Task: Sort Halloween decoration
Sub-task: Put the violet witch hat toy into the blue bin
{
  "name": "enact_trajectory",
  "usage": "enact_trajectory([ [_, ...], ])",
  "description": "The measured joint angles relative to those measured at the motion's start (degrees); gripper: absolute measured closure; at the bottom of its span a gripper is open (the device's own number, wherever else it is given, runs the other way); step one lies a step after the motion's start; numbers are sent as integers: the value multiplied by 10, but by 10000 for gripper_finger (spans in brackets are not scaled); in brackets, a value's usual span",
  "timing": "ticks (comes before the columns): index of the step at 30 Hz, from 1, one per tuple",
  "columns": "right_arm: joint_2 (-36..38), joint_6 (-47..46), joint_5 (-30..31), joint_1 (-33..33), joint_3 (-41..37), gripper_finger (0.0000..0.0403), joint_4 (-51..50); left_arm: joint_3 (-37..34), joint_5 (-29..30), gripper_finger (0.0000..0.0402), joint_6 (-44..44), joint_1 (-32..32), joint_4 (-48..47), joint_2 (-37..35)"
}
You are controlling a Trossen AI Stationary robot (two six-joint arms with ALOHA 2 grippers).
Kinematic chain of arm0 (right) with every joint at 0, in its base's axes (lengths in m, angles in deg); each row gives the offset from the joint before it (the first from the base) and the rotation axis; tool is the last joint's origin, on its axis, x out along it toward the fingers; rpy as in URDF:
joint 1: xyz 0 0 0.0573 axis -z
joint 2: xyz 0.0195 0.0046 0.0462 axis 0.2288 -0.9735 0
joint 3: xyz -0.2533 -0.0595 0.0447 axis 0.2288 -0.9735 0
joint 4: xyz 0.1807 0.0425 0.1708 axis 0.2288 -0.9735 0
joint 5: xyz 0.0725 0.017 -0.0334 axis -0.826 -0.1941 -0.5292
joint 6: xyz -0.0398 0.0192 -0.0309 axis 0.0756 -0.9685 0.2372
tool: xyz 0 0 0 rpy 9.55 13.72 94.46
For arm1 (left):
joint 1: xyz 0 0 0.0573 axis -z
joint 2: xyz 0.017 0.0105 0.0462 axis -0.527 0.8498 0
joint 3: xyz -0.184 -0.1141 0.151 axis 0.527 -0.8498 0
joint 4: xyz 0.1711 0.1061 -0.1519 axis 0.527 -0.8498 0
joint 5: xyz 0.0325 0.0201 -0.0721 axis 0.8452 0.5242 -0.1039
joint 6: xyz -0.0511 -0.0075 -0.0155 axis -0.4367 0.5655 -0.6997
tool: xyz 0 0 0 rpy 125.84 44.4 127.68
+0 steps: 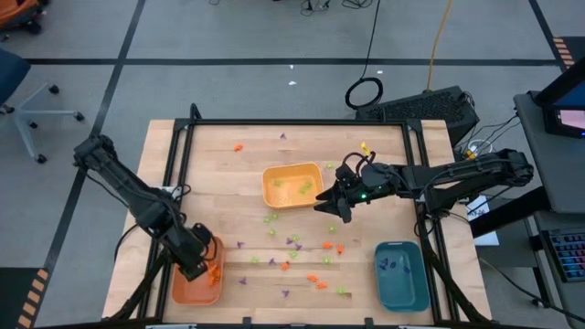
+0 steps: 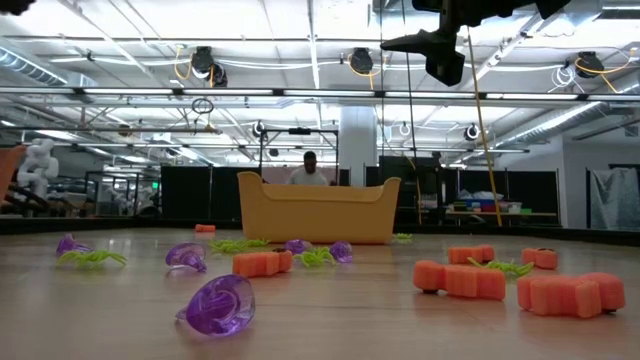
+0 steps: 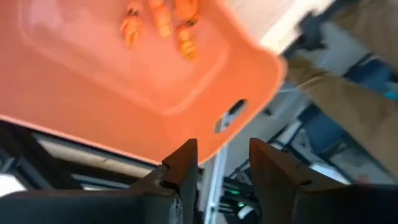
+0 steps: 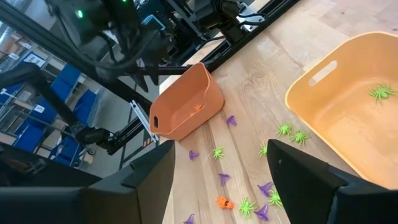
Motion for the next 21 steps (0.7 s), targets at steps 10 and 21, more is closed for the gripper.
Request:
enact_trajectory([
  [10,0,-13,0,0,0,163,0,0,33,281,116,-95,51,-31],
  [21,0,-21,-2,0,0,163,0,0,100,281,289,-205,166,-31],
])
